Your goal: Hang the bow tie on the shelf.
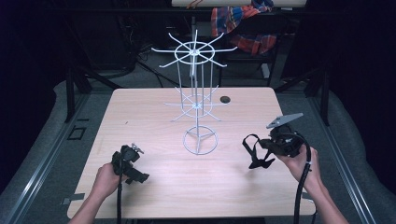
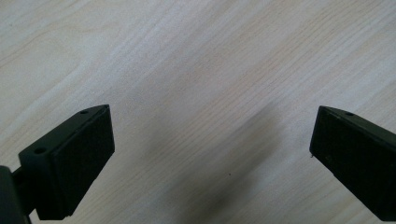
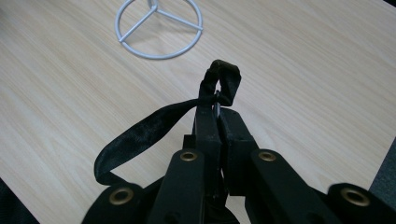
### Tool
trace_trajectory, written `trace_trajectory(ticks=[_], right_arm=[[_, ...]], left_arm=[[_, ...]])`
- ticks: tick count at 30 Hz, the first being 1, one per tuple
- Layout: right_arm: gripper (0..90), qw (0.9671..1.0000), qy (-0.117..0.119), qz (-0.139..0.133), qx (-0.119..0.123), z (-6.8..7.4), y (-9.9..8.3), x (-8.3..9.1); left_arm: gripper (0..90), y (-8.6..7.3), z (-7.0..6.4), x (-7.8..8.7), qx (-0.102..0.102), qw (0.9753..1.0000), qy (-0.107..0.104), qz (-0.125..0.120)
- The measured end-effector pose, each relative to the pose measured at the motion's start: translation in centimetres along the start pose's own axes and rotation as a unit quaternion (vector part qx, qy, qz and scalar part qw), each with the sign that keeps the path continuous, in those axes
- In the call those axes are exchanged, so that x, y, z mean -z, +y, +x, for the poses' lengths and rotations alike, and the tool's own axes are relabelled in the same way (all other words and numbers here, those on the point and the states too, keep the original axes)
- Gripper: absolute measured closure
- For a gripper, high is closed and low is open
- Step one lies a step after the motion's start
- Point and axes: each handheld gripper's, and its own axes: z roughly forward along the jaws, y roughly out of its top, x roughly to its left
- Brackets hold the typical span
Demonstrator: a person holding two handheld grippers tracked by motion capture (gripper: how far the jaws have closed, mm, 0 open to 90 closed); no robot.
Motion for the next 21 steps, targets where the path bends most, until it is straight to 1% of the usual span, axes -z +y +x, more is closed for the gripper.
trace_trajectory(ticks=[4,7,8,10,14,15,21], right_arm=[[87.3,1.0,0.0,-0.002,0.005,0.2,0.4,-0.1],[87.3,1.0,0.001,0.002,0.008,0.2,0.7,-0.2],[87.3,1.0,0.002,-0.001,0.006,0.3,0.8,-0.3],[87.3,0.9999,0.004,0.0,0.012,0.5,1.2,-0.4],[87.3,0.9999,0.007,-0.002,0.016,0.7,1.6,-0.5],[87.3,0.9998,0.008,-0.002,0.017,0.9,1.9,-0.5],[87.3,0.9996,0.012,-0.007,0.026,1.4,2.7,-0.6]], left_arm=[[0.0,0.0,0.0,0.0,0.0,1.0,0.0,0.0],[0.0,0.0,0.0,0.0,-0.001,1.0,0.0,-0.001],[0.0,0.0,0.0,0.0,-0.001,1.0,0.0,-0.001],[0.0,0.0,0.0,0.0,0.0,1.0,0.0,-0.001],[0.0,0.0,0.1,0.0,-0.001,1.0,0.0,0.0],[0.0,0.0,0.0,0.0,0.0,1.0,-0.001,0.0],[0.0,0.0,0.0,0.0,0.0,1.0,0.0,-0.001]])
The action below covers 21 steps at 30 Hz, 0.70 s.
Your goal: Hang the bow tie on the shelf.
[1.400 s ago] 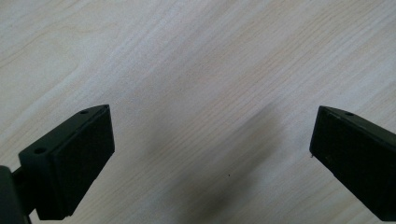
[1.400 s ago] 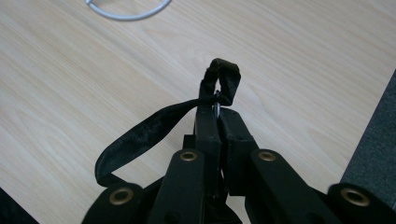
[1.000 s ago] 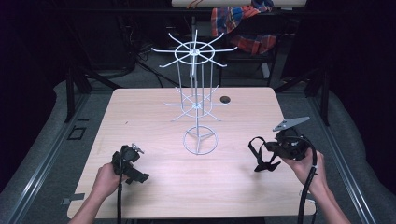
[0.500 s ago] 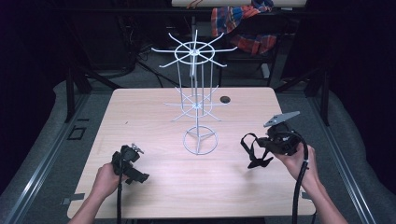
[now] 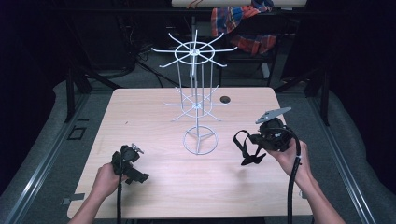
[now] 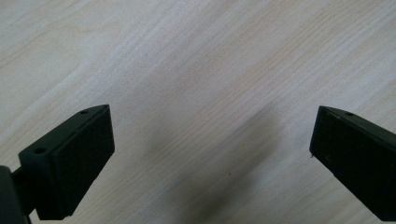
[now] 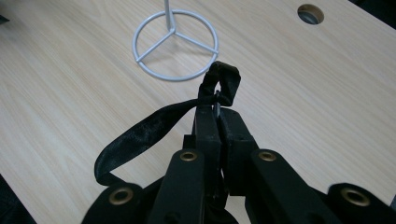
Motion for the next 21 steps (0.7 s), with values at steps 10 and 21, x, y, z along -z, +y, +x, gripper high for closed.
trace_trajectory(ticks=[10,21], right_arm=[[87.3,0.9999,0.008,-0.006,0.013,0.7,1.3,-0.1],[87.3,0.9995,0.011,-0.018,0.025,1.3,2.9,-0.2]], left_arm=[[0.0,-0.1,0.0,0.0,0.001,1.0,0.001,-0.001],[0.0,-0.1,0.0,0.0,0.0,1.0,0.002,-0.002]])
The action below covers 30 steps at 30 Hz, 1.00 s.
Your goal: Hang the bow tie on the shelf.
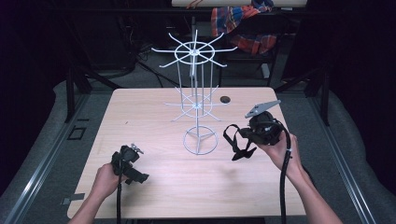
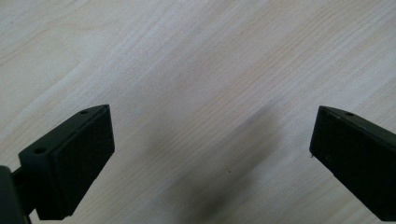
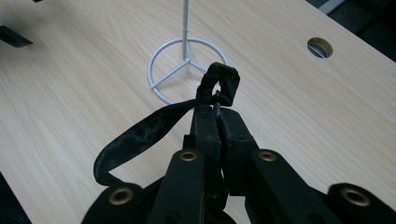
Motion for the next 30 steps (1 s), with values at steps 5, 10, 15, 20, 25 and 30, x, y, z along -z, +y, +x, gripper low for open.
trace_trajectory(ticks=[5,10,15,20,25,30], right_arm=[[87.3,1.0,0.004,-0.005,0.003,0.2,0.4,-0.1],[87.3,0.9999,0.009,-0.007,0.012,0.7,1.0,0.0],[87.3,0.9997,0.012,-0.014,0.019,1.3,1.5,0.2],[87.3,0.9994,0.014,-0.018,0.026,1.6,1.8,0.3],[87.3,0.999,0.019,-0.024,0.032,2.1,2.3,0.6],[87.3,0.9987,0.022,-0.029,0.037,2.4,2.6,0.8]], left_arm=[[0.0,-0.1,0.0,0.1,0.002,1.0,-0.001,-0.001],[0.0,-0.1,0.0,0.1,0.001,1.0,-0.001,-0.001],[0.0,-0.1,0.0,0.1,0.001,1.0,0.0,0.001],[0.0,-0.1,0.0,0.1,0.002,1.0,-0.001,0.001],[0.0,-0.1,0.0,0.1,0.003,1.0,-0.001,0.002],[0.0,-0.1,0.0,0.1,0.003,1.0,-0.002,0.002]])
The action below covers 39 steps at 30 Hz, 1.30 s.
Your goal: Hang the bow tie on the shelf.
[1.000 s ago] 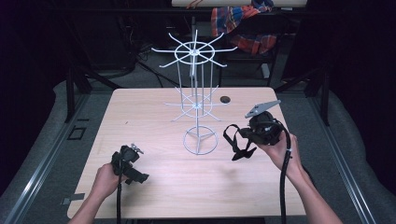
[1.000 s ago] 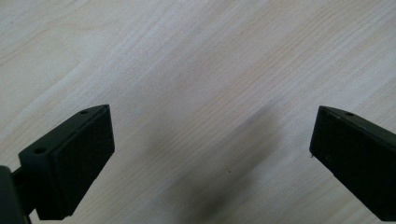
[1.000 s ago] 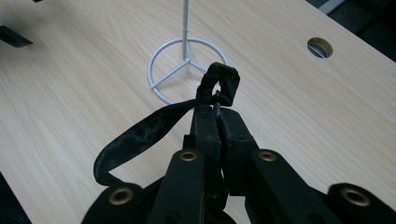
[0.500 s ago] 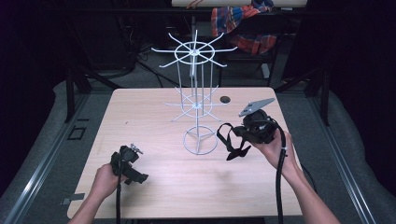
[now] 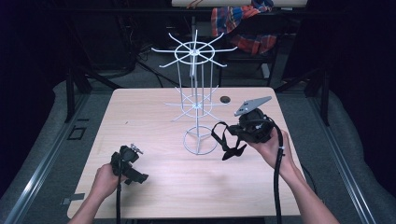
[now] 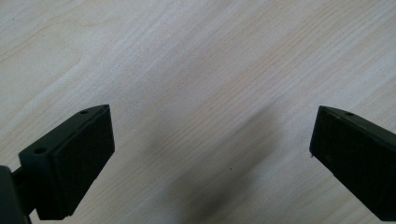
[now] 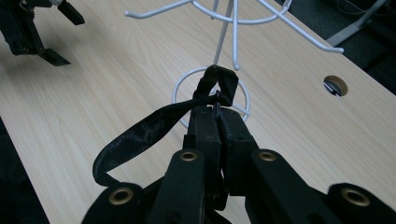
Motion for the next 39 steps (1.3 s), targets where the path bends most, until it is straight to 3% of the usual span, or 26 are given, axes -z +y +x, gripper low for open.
trace_trajectory(ticks=[13,39], right_arm=[[87.3,0.9999,-0.006,-0.014,0.007,-0.2,1.2,0.5],[87.2,0.9996,-0.009,-0.006,-0.025,-2.8,1.4,-1.9]], left_arm=[[0.0,0.1,0.0,0.0,-0.002,1.0,0.002,-0.002],[0.0,0.0,0.0,0.0,-0.003,1.0,0.0,0.002]])
